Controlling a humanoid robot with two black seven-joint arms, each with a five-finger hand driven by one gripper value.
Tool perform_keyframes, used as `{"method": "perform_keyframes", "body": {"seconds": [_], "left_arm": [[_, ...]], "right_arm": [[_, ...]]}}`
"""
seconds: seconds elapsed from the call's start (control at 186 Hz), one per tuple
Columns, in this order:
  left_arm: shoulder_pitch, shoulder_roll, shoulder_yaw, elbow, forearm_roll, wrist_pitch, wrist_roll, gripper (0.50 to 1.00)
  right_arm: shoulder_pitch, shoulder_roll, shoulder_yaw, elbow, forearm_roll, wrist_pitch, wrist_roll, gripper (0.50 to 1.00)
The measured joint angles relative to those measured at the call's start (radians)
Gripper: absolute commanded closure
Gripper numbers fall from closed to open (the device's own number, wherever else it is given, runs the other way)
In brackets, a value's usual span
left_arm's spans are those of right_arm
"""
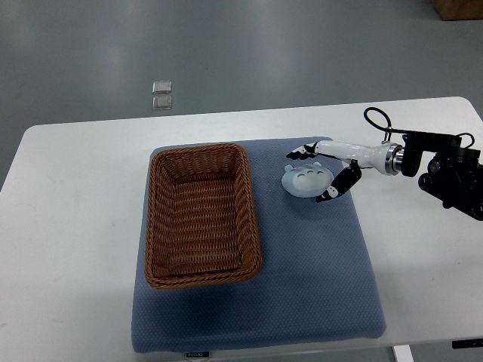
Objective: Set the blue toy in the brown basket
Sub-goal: 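Close the right hand's fingers around the plush toy, then carry the held toy with the right hand over the wicker basket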
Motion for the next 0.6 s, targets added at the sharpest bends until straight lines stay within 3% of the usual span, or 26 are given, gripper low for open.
{"method": "perform_keyframes", "body": {"seconds": [0.054, 0.194, 0.329, 0.431, 0.534, 0.598], "left_arm": [[0.0, 0.0, 0.0, 0.0, 0.0, 0.0, 0.0, 0.5], [0.0, 0.0, 0.0, 0.0, 0.0, 0.0, 0.0, 0.5], [0.0, 0.0, 0.0, 0.0, 0.0, 0.0, 0.0, 0.5], [0.0, 0.0, 0.0, 0.0, 0.0, 0.0, 0.0, 0.5], [0.0, 0.0, 0.0, 0.0, 0.0, 0.0, 0.0, 0.5], [0.0, 0.0, 0.0, 0.0, 0.0, 0.0, 0.0, 0.5]], "right_arm": [[-0.003, 0.01, -0.004, -0.009, 0.0, -0.012, 0.0, 0.605], [-0.004, 0.024, -0.008, -0.038, 0.0, -0.023, 0.0, 0.683], [-0.005, 0.035, -0.025, -0.067, -0.001, -0.034, 0.0, 0.713], [-0.005, 0.045, -0.03, -0.08, -0.001, -0.046, 0.0, 0.83], [-0.004, 0.048, -0.031, -0.083, 0.0, -0.048, 0.002, 0.991], [-0.002, 0.047, -0.03, -0.084, 0.006, -0.048, 0.006, 1.0]]}}
